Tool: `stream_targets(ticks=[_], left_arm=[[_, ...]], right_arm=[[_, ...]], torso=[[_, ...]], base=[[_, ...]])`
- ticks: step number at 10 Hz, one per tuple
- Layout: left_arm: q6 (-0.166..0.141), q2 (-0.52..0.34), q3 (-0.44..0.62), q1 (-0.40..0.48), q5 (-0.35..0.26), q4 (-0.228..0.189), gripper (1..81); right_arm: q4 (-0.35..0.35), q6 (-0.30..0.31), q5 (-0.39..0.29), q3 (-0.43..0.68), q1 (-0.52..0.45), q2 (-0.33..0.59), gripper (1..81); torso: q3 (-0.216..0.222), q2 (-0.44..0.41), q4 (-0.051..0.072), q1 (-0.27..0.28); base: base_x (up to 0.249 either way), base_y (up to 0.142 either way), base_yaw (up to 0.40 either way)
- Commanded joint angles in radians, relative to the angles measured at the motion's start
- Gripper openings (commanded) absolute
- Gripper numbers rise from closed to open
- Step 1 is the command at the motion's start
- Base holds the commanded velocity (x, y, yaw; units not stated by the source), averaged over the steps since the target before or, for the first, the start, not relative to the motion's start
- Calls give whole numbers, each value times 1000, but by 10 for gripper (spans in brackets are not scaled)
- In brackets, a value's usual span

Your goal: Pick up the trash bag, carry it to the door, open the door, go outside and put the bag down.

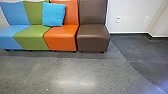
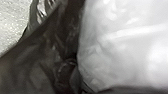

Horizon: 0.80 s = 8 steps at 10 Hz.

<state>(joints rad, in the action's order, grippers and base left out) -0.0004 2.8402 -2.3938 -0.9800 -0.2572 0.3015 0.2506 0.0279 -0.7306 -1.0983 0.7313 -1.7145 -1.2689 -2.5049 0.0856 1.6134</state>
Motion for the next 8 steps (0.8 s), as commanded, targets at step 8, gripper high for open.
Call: stream_targets(ticks=[8], left_arm=[[2,-82,119,10,-106,-7,10]], right_arm=[[-10,-6,23,-171,69,-105,811]], torso=[[161,335,0,-210]], base=[[0,0,0]])
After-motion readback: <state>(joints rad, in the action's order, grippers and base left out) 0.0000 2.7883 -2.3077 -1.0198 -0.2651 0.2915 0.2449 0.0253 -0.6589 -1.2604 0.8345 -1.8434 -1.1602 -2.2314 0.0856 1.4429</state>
